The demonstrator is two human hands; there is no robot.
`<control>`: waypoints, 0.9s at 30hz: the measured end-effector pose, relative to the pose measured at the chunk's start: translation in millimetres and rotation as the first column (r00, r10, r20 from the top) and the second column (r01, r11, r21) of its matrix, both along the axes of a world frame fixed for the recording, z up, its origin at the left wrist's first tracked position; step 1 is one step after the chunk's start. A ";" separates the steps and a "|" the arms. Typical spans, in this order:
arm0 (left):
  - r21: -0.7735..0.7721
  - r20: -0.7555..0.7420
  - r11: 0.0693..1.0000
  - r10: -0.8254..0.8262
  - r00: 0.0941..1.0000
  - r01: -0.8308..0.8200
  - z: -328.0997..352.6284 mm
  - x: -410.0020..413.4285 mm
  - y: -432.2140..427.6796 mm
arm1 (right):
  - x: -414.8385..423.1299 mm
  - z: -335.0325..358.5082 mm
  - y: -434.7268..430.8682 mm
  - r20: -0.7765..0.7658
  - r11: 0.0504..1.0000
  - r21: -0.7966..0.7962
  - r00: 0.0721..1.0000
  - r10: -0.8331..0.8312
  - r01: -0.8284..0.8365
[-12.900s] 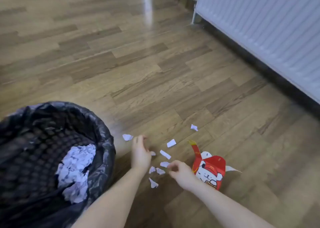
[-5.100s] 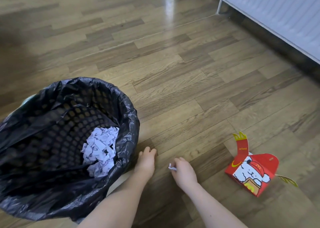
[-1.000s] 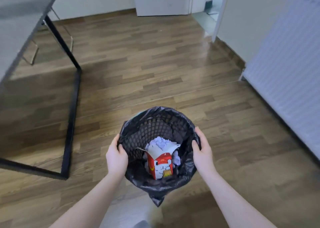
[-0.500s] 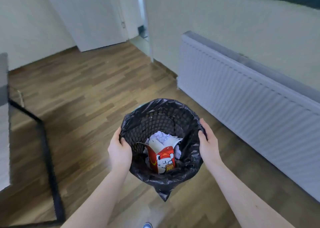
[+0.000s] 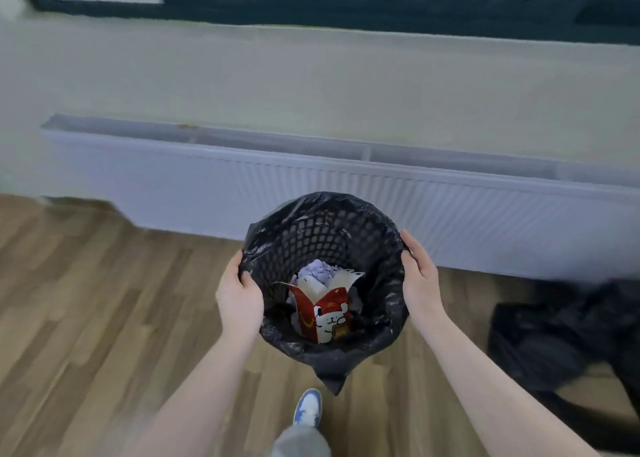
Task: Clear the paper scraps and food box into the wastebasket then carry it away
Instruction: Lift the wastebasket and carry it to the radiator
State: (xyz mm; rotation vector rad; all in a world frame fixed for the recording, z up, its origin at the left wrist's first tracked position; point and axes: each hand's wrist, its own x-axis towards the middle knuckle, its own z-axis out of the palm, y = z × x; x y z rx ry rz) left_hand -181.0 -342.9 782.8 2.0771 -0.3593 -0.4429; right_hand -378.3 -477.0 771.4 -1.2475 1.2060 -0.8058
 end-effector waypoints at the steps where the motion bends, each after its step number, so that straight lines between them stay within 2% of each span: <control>1: -0.003 0.002 0.998 -0.067 0.998 0.067 -1.8 -9.1 -22.7 | -15.4 -1.8 -11.9 -0.007 0.998 0.004 0.998 -0.056 0.056; 5: 0.010 -0.051 0.935 -0.355 0.934 0.356 -13.1 -49.1 -122.9 | -83.7 -12.1 -57.0 -0.019 0.945 -0.012 0.945 -0.328 0.327; 12: 0.003 -0.072 0.777 -0.628 0.775 0.630 -38.5 -143.7 -262.7 | -190.6 -47.1 -132.7 -0.053 0.814 0.015 0.814 -0.579 0.580; 16: 0.045 -0.111 0.720 -0.685 0.720 0.692 -78.5 -203.8 -334.7 | -253.7 -89.1 -186.2 -0.114 0.771 0.050 0.770 -0.628 0.635; 19: 0.101 -0.140 0.703 -0.691 0.710 0.704 -125.7 -242.1 -377.9 | -293.5 -135.6 -225.6 -0.133 0.781 0.113 0.788 -0.601 0.615; 24: 0.181 -0.201 0.674 -0.688 0.697 0.717 -223.2 -298.0 -441.2 | -351.8 -236.2 -282.0 -0.171 0.776 0.198 0.801 -0.574 0.599; 27: 0.211 -0.229 0.643 -0.700 0.677 0.736 -298.2 -324.6 -482.1 | -379.0 -311.2 -313.6 -0.181 0.739 0.258 0.782 -0.597 0.623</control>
